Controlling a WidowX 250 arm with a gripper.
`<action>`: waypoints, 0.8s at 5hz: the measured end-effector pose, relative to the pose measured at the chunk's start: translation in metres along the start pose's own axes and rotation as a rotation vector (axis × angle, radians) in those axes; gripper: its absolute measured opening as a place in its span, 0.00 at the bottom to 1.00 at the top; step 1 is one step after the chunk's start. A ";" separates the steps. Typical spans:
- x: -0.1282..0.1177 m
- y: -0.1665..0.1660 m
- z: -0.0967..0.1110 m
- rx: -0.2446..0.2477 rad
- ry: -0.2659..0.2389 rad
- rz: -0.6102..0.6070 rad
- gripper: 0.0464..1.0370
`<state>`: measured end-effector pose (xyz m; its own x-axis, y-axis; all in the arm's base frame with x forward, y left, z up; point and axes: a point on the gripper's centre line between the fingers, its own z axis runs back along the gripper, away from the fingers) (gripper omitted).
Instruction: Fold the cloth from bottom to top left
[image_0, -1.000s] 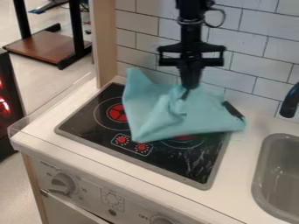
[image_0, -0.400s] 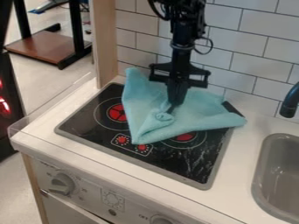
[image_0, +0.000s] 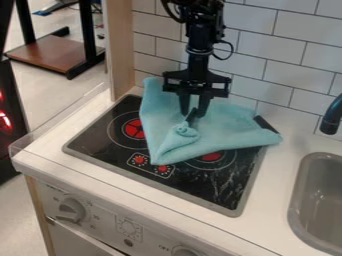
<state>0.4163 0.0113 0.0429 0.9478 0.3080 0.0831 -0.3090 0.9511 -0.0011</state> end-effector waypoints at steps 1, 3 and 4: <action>0.000 0.000 0.001 0.000 0.000 0.000 0.76; -0.001 0.004 0.023 -0.011 -0.030 -0.001 0.97; 0.002 0.010 0.042 -0.036 -0.067 0.023 0.96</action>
<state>0.4120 0.0209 0.0852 0.9326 0.3286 0.1492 -0.3264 0.9444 -0.0397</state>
